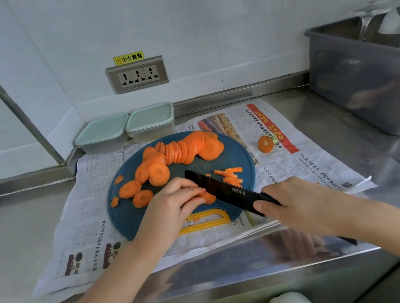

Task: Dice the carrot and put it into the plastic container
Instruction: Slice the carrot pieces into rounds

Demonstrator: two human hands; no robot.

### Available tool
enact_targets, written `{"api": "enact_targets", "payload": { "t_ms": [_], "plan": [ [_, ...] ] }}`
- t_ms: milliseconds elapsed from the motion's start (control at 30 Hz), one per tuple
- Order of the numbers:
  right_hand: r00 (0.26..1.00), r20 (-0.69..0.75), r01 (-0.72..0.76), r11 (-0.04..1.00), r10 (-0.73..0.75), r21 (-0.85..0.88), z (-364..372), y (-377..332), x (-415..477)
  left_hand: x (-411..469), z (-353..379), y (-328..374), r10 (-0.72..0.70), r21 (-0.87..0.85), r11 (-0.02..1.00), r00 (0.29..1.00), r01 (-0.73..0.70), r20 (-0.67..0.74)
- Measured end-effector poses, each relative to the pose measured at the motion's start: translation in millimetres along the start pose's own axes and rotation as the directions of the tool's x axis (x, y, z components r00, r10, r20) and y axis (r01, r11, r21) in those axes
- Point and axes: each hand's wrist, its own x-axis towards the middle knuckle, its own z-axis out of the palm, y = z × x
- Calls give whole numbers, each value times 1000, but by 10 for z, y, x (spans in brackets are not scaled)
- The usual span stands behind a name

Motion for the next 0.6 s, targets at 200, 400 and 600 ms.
{"api": "enact_targets", "payload": {
  "t_ms": [200, 400, 600],
  "plan": [
    [1000, -2, -25, 997, 25, 75, -7, 4, 44, -13, 8, -15, 79, 79, 994, 997, -78, -15],
    [1000, 9, -20, 996, 20, 88, -8, -3, 70, -8, -23, -5, 129, 148, 981, 992, -127, -2],
    [999, 28, -34, 994, 32, 105, -37, -27, 50, -16, 2, -22, 124, 79, 989, 992, -125, 7]
  ]
}}
